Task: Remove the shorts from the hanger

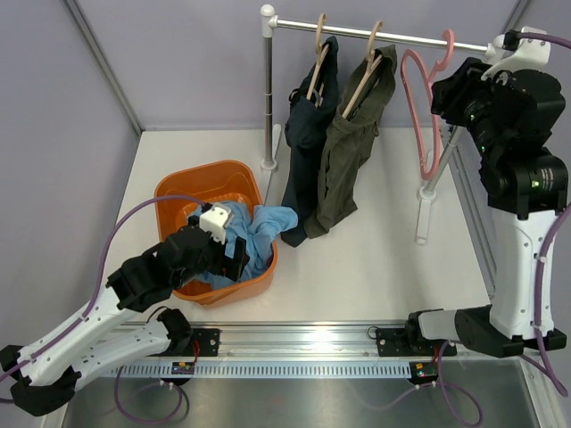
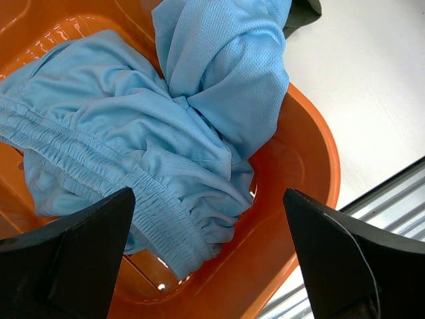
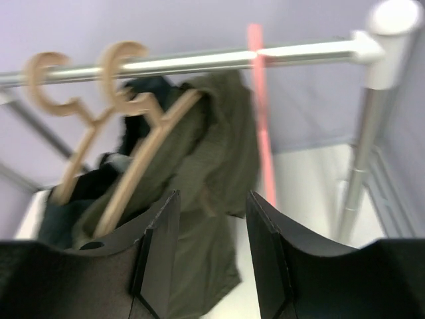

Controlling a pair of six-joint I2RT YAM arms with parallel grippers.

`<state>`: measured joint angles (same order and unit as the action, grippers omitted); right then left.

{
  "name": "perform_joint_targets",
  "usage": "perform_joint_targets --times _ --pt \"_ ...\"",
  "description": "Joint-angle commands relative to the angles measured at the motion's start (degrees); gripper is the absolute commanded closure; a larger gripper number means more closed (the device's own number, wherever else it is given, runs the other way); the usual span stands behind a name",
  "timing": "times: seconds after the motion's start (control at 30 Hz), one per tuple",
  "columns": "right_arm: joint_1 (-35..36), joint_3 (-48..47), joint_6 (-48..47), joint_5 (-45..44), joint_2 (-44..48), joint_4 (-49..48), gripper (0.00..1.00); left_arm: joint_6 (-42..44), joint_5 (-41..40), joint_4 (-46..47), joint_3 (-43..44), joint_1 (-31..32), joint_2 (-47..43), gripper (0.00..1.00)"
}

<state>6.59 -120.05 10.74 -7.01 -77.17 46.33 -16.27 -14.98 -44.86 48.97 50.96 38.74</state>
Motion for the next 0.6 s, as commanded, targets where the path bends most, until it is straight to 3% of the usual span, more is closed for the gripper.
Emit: perform_joint_targets --times 0.0,0.3,0.43,0.57 --pt "7.5 -2.1 2.4 0.3 -2.1 0.7 0.48 0.4 0.3 2.4 -0.3 0.3 0.5 0.01" --pt "18.0 -8.0 5.0 -4.3 -12.7 -4.1 0.45 0.3 0.1 2.3 -0.3 0.3 0.4 0.01" --pt "19.1 -10.4 5.3 -5.4 -17.0 -7.2 0.39 0.4 0.3 2.4 -0.4 0.4 0.5 0.01" --pt "19.6 -9.7 4.6 -12.1 -19.7 -10.4 0.39 0.5 0.5 2.4 -0.3 0.4 0.5 0.01"
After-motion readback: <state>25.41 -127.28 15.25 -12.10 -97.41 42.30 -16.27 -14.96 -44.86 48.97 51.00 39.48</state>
